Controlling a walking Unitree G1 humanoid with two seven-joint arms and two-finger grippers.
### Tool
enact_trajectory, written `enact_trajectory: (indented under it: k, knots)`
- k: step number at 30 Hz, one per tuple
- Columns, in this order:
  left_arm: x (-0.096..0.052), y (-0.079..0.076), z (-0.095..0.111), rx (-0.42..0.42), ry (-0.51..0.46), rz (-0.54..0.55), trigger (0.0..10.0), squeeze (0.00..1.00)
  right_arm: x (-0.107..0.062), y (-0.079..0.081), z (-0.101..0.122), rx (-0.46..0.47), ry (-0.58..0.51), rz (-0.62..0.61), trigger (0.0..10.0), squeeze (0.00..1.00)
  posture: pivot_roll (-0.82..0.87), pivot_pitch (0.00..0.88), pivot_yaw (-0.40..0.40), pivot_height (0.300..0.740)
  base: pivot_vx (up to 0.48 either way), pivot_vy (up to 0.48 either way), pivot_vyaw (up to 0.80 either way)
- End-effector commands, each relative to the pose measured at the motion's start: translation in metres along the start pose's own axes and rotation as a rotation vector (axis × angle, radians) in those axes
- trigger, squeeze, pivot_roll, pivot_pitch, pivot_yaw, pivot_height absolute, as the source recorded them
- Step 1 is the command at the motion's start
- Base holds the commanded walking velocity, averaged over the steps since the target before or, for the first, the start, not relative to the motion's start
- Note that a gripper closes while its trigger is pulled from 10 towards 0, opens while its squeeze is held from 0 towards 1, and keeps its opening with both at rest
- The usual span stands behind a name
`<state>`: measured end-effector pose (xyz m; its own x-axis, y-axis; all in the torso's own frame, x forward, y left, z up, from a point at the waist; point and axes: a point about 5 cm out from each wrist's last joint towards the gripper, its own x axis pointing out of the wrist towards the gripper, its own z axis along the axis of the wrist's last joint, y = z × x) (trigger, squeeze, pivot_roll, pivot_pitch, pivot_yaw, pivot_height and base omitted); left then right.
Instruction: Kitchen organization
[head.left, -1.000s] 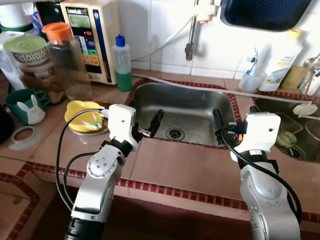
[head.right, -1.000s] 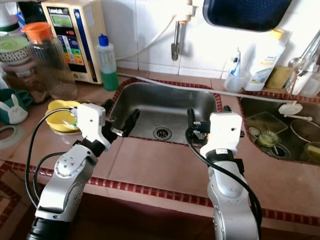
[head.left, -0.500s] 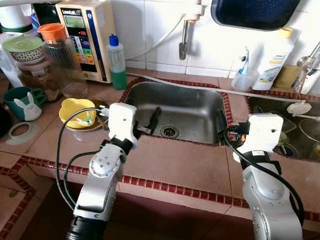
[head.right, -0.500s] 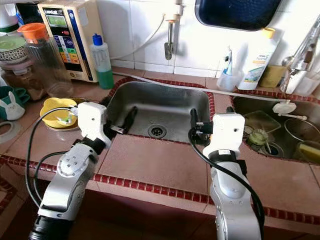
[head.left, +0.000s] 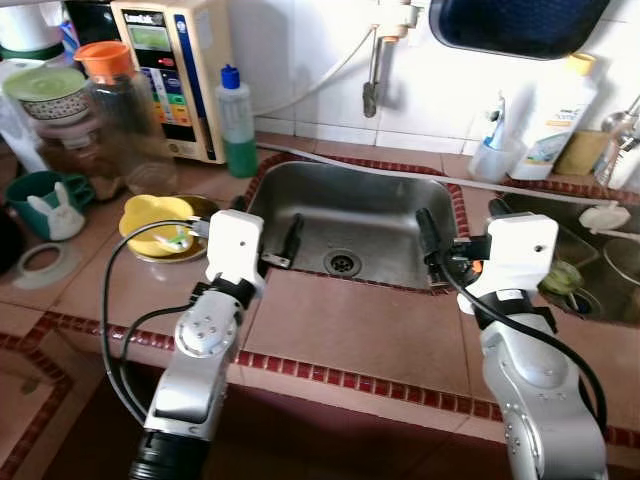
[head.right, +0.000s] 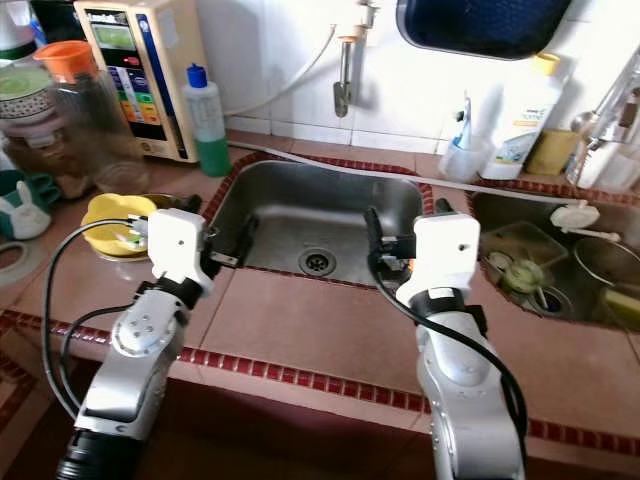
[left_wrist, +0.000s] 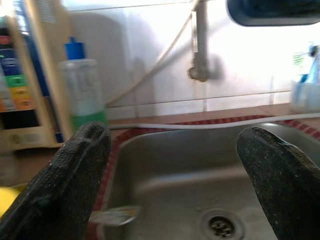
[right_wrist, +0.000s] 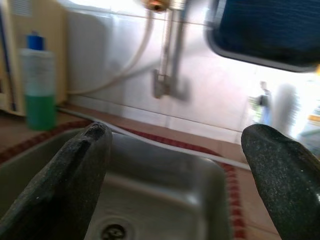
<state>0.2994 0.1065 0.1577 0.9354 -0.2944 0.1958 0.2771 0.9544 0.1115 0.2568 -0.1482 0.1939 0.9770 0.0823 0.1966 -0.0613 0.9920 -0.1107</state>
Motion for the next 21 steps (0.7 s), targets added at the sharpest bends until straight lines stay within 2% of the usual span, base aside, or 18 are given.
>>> enact_trajectory:
  k: [1, 5, 11, 21]
  knots:
    - [0.0019, 0.0004, 0.0011, 0.009, -0.01, -0.003, 10.0, 0.0, 0.0001, -0.0011, 0.0, 0.001, 0.002, 0.0, 10.0, 0.0, 0.04, 0.0, -0.011, 0.74, 0.0, 0.0, 0.0]
    - [0.0023, -0.0016, 0.0037, 0.019, -0.026, -0.012, 10.0, 0.0, -0.0012, -0.0018, -0.0012, -0.005, 0.009, -0.003, 10.0, 0.0, 0.04, 0.0, -0.013, 0.74, 0.0, 0.0, 0.13]
    - [0.0029, -0.0026, 0.0044, 0.022, -0.032, -0.013, 10.0, 0.0, -0.0004, -0.0015, -0.0006, -0.012, 0.006, 0.002, 10.0, 0.0, 0.04, 0.0, -0.015, 0.74, 0.0, 0.0, 0.79]
    - [0.0046, -0.0049, 0.0015, 0.043, -0.026, -0.033, 10.0, 0.0, -0.0012, -0.0044, -0.0009, -0.006, 0.008, -0.02, 10.0, 0.0, 0.03, 0.0, -0.01, 0.74, 0.0, 0.0, 0.0]
